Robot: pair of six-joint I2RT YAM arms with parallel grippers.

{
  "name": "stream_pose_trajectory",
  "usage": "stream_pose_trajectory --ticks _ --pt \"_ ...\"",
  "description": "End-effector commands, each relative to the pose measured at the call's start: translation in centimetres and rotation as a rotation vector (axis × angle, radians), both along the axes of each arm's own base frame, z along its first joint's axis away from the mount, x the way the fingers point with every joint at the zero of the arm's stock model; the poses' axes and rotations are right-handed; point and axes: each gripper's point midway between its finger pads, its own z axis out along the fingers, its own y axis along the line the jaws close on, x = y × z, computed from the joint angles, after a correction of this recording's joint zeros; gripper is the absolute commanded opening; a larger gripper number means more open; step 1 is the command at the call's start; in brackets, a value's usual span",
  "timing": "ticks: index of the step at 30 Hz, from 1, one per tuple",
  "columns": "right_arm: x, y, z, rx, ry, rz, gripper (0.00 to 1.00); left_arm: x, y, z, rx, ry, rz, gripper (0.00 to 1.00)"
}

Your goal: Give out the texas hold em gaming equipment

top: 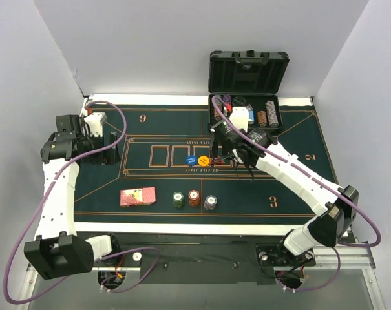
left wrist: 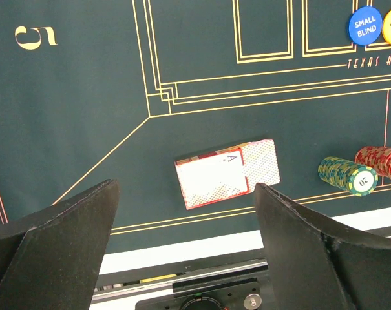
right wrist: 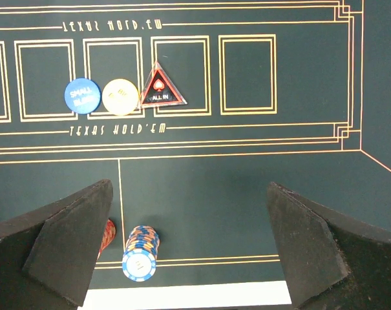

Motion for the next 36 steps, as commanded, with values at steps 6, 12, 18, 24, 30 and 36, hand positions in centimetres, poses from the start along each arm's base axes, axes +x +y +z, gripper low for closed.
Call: stream_pose_trajectory --ticks 6,12,18,24,30,36 --pt "0.7 2.0 -0.7 -0.066 0.027 0.052 1.00 0.8 -0.7 1.3 -0.038 -0.023 -0.030 0.97" --pt "2.5 5.3 -2.9 -0.061 0.056 0.079 0.99 1.0 -0.5 2.3 -0.071 -0.018 0.004 0.97" --pt "4.3 9.1 -6.5 -0.093 0.099 0.115 0.97 1.3 1.2 2.0 -0.126 0.024 0.062 0.97" --pt "5.2 11.0 -10.5 -0.134 0.144 0.140 0.93 0.8 2.4 2.0 -0.107 0.021 0.081 0.97" --pt "6.5 12.6 -13.1 -0.148 0.157 0.168 0.88 1.0 3.5 1.4 -0.140 0.034 0.128 0.97" --pt "7.8 14.0 -14.5 -0.119 0.163 0.202 0.85 1.0 3.9 1.5 -0.143 0.029 0.139 0.97"
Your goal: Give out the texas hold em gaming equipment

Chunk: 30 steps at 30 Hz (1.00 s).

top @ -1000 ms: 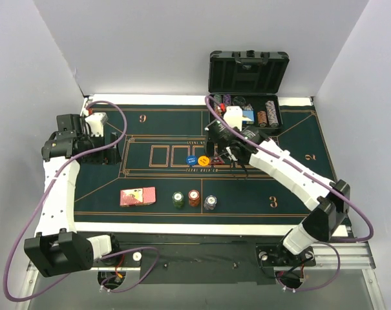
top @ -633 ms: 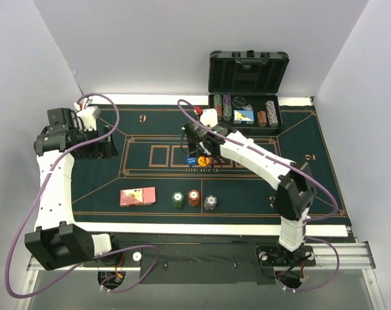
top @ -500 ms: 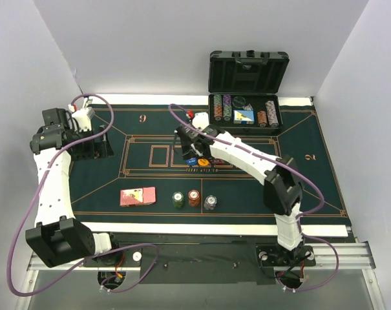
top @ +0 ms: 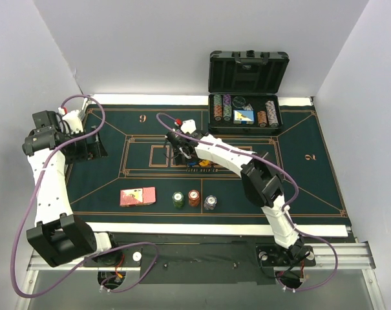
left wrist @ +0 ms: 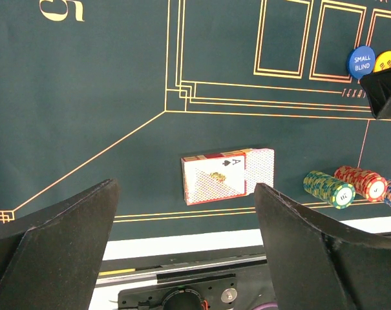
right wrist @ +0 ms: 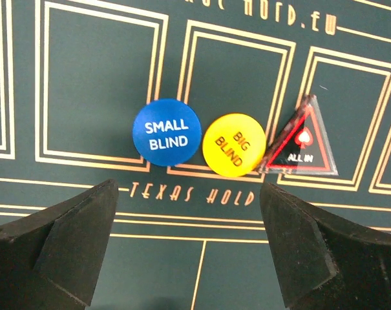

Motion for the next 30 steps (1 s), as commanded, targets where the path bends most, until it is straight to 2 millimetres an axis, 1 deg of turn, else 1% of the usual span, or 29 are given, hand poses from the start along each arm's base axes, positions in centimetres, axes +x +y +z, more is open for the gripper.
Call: stream_pose_trajectory --ticks 1,3,4,6,7,10,11,14,17,21,26,28,30 --pt "1.8 1.8 0.8 0.053 -0.032 0.031 0.85 0.2 -0.2 1.2 -0.013 -0.036 -0.015 0.97" --pt "2.2 2.4 -0.1 0.082 -0.005 0.037 0.84 0.0 -0.1 1.2 -0.006 -0.036 -0.008 0.97" --pt "2.5 2.5 -0.2 0.091 -0.005 0.037 0.84 0.0 0.0 1.0 -0.003 -0.031 -0.004 0.97" --pt "2.8 3.0 -1.0 0.105 0.015 0.041 0.82 -0.2 0.1 0.9 0.002 -0.027 -0.003 0.97" --pt "2.8 3.3 -1.5 0.107 0.026 0.048 0.82 -0.3 0.1 1.0 0.005 -0.028 -0.001 0.97" --pt "3.0 3.6 -2.2 0.107 0.033 0.044 0.81 -0.4 0.2 1.0 0.020 -0.025 -0.003 0.97" --pt "2.8 3.6 -2.8 0.103 0.042 0.039 0.80 -0.4 0.2 1.1 0.020 -0.025 -0.003 0.97" --pt "2.5 3.2 -3.5 0.095 0.055 0.023 0.79 -0.4 0.2 1.4 0.017 -0.031 -0.008 0.97" --pt "2.0 2.5 -3.9 0.076 0.062 0.010 0.77 -0.5 -0.1 1.6 0.009 -0.037 -0.016 0.97" --pt "1.3 1.9 -4.3 0.065 0.080 0.010 0.75 -0.7 -0.1 1.9 0.015 -0.044 -0.018 0.97" --pt "0.2 2.5 -4.9 0.059 0.107 0.029 0.70 -1.0 -0.3 1.9 0.008 -0.043 -0.017 0.97" --pt "-0.2 2.8 -5.2 0.065 0.117 0.032 0.67 -1.1 -0.4 1.9 0.006 -0.040 -0.015 0.97" --pt "-0.6 3.4 -5.4 0.077 0.128 0.037 0.60 -1.1 -0.4 2.1 0.008 -0.041 -0.015 0.97"
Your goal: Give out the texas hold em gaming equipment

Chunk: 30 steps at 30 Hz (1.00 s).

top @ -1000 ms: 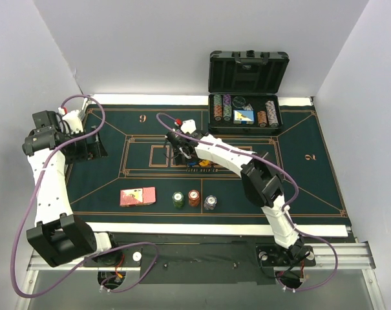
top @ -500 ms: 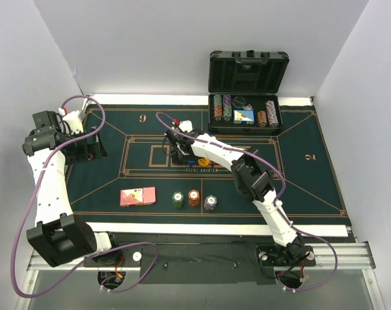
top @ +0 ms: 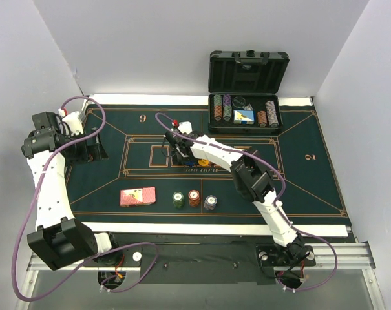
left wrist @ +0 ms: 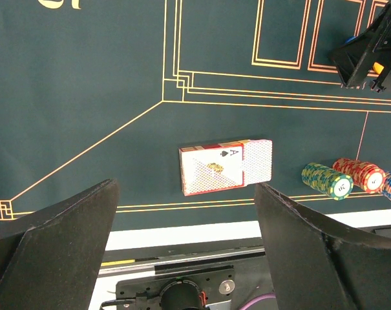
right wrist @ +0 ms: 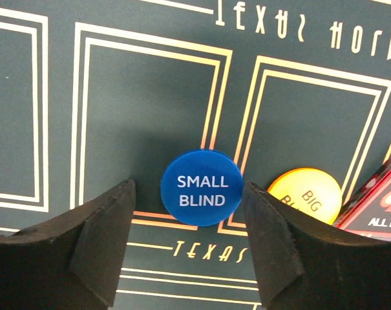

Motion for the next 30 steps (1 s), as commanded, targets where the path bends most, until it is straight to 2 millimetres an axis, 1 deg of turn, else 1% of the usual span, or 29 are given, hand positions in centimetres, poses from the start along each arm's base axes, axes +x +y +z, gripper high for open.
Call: stream_pose_trajectory --ticks 1,3,6,10,11,12,13,16,19,20,21,22,23,24,25,26,27,28,29,30 --pt "-3.0 0.0 -0.8 -0.029 0.080 0.027 0.59 -0.1 -0.2 2.0 0.008 -0.055 -0.018 0.97" --pt "-3.4 0.7 -1.1 -0.023 0.087 0.040 0.54 -0.1 -0.2 2.1 0.010 -0.056 -0.014 0.97" --pt "-4.3 2.5 -1.1 -0.004 0.090 0.075 0.46 -0.1 -0.2 2.2 0.010 -0.061 -0.012 0.97" --pt "-5.3 4.9 -0.7 0.027 0.088 0.121 0.37 -0.3 0.0 1.8 0.017 -0.053 -0.007 0.97" --pt "-5.4 5.8 -0.2 0.046 0.083 0.136 0.36 -0.3 0.0 1.7 0.020 -0.054 -0.008 0.97" --pt "-5.5 6.2 -0.4 0.047 0.085 0.142 0.36 -0.4 0.1 1.4 0.026 -0.046 -0.004 0.97" --pt "-5.7 7.0 -0.3 0.061 0.085 0.158 0.35 -0.4 0.2 1.3 0.027 -0.042 -0.002 0.97" --pt "-6.2 8.8 0.1 0.097 0.084 0.187 0.32 -0.5 0.4 0.9 0.039 -0.034 -0.002 0.97" --pt "-6.8 11.0 0.7 0.140 0.080 0.231 0.32 -0.5 0.5 0.7 0.045 -0.033 -0.003 0.97" --pt "-6.8 11.2 1.0 0.140 0.075 0.242 0.33 -0.5 0.5 0.7 0.047 -0.035 -0.004 0.97" --pt "-6.6 11.3 1.6 0.134 0.058 0.242 0.35 -0.5 0.5 0.6 0.049 -0.033 -0.005 0.97" --pt "-6.4 11.0 2.1 0.131 0.045 0.233 0.46 -0.5 0.5 0.6 0.049 -0.034 -0.005 0.97" --pt "-6.0 10.2 3.0 0.124 0.023 0.213 0.56 -0.4 0.5 0.6 0.048 -0.036 -0.009 0.97" --pt "-5.4 9.6 3.5 0.120 0.002 0.201 0.60 -0.4 0.5 0.6 0.044 -0.034 -0.009 0.97" --pt "-4.6 8.0 4.3 0.097 -0.029 0.164 0.65 -0.3 0.5 0.5 0.043 -0.032 -0.009 0.97" --pt "-3.9 6.4 3.9 0.074 -0.031 0.134 0.67 -0.2 0.5 0.5 0.043 -0.034 -0.010 0.97" --pt "-3.3 5.7 5.1 0.077 -0.058 0.111 0.71 -0.2 0.4 0.5 0.039 -0.036 -0.013 0.97" --pt "-2.6 4.3 4.7 0.058 -0.056 0.078 0.74 -0.1 0.4 0.4 0.036 -0.036 -0.013 0.97" --pt "-2.1 3.6 5.2 0.059 -0.065 0.056 0.77 -0.1 0.4 0.4 0.034 -0.035 -0.014 0.97" --pt "-1.5 2.2 5.0 0.040 -0.066 0.025 0.77 0.0 0.4 0.3 0.033 -0.036 -0.011 0.97"
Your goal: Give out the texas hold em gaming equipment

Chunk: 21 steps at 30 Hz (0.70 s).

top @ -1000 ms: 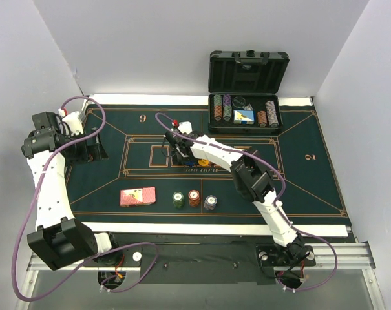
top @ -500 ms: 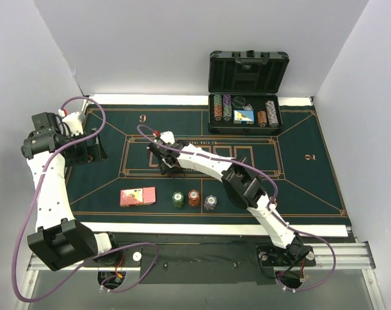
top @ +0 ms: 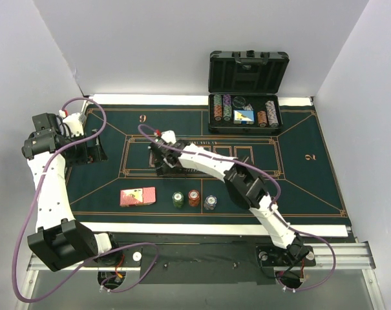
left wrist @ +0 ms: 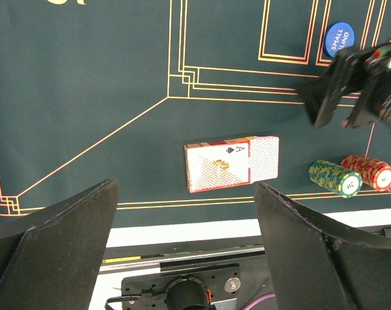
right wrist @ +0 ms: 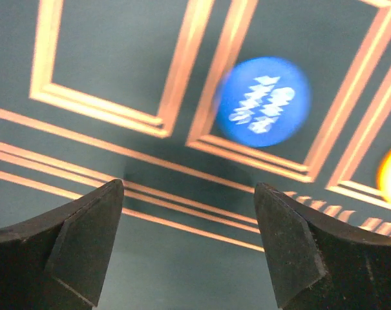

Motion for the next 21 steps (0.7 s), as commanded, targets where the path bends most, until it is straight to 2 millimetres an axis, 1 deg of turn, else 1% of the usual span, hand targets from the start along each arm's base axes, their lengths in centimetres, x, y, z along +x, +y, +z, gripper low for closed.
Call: stream_pose_trajectory --ticks 1,2,4,8,11,13,16,21 --pt "4.4 -5.8 4.3 -0.026 -0.098 -0.168 0.79 0.5 0.1 0.6 0.006 -0.047 -0.005 0.97" --pt "4.9 -6.4 4.1 -0.031 -0.096 -0.183 0.79 0.5 0.1 0.5 0.005 -0.046 -0.006 0.97" --pt "5.6 -6.8 3.2 -0.044 -0.089 -0.196 0.79 0.5 -0.1 0.5 -0.005 -0.050 -0.010 0.97" --pt "6.4 -6.5 1.8 -0.054 -0.077 -0.189 0.78 0.6 -0.2 0.7 -0.011 -0.055 -0.016 0.97" --pt "6.7 -6.1 1.1 -0.046 -0.070 -0.183 0.74 0.6 -0.1 0.6 -0.006 -0.048 -0.015 0.97" --pt "6.6 -5.9 0.4 -0.041 -0.057 -0.182 0.71 0.6 0.0 0.6 -0.003 -0.049 -0.014 0.97" --pt "6.2 -5.2 -0.1 -0.012 -0.041 -0.172 0.66 0.7 0.0 0.7 0.000 -0.051 -0.017 0.97" --pt "5.6 -3.7 -0.4 0.016 -0.032 -0.148 0.64 0.8 0.1 0.7 0.005 -0.053 -0.018 0.97"
